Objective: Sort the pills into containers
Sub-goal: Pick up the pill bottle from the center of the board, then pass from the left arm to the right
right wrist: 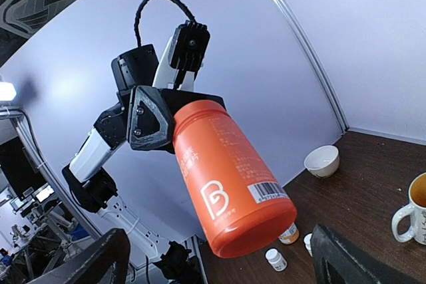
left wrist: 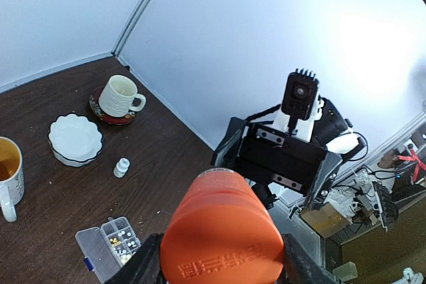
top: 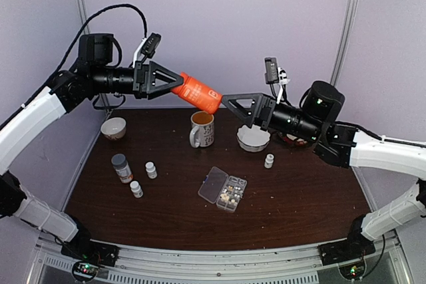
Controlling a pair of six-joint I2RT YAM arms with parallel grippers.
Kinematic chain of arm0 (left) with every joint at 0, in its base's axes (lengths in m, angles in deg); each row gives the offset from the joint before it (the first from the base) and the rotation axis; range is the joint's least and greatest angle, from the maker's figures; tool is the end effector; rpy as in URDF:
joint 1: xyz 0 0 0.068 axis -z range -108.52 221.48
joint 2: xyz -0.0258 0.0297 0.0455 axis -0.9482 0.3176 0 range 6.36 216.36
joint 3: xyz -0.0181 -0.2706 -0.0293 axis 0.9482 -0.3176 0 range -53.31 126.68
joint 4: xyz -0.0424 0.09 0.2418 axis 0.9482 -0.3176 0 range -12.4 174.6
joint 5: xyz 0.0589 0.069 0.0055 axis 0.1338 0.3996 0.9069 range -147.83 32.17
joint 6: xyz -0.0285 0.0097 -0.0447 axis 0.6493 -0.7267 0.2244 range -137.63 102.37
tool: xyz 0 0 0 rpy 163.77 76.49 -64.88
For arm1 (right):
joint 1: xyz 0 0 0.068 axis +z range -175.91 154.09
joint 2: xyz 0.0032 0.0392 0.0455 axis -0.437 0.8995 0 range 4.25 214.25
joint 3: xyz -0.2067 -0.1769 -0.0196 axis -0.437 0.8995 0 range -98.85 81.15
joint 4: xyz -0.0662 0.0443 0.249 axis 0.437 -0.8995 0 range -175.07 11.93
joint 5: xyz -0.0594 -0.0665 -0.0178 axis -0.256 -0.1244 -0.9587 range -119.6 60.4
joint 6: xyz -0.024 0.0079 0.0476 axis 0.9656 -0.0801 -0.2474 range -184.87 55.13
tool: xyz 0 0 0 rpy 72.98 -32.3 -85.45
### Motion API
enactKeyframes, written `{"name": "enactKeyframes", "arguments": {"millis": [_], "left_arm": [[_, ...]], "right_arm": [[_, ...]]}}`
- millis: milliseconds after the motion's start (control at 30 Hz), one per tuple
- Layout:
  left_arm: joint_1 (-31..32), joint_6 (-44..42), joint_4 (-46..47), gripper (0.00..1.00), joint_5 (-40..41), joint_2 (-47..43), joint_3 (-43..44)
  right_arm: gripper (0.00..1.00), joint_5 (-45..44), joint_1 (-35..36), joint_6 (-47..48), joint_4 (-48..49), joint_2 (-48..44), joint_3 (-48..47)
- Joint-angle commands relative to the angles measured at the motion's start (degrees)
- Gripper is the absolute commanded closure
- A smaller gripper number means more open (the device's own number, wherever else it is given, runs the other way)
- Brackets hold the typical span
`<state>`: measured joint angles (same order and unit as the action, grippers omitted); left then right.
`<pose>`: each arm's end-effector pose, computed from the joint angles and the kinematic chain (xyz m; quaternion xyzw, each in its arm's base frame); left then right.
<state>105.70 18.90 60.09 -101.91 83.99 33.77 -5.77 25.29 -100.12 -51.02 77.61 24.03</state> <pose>0.2269 -0.1843 0.4449 0.2134 0.7401 -0.5693 0.2875 0.1774 0.2436 0.3756 -0.2441 0.5955 0.6122 0.4592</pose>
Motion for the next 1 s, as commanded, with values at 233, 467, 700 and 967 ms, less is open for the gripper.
{"name": "enactKeyframes", "arguments": {"millis": [233, 467, 700, 967], "left_arm": [[1.6, 5.7, 9.3, 0.70, -6.6, -2.8, -1.7], [2.0, 6.6, 10.8, 0.72, -7.8, -3.3, -2.5], [2.0, 8.0, 12.9, 0.72, -8.6, -3.4, -3.7], [2.1, 8.6, 13.7, 0.73, -9.5, -3.4, -4.0]], "right_arm": [[0.06, 2.2, 3.1, 6.3, 4.7, 4.2, -4.8], [0.25, 3.6, 4.0, 8.1, 6.5, 5.1, -5.7], [0.24, 4.0, 4.7, 8.8, 5.1, 6.2, -6.5], [0.54, 3.3, 4.8, 9.3, 5.7, 5.9, -6.0]]}}
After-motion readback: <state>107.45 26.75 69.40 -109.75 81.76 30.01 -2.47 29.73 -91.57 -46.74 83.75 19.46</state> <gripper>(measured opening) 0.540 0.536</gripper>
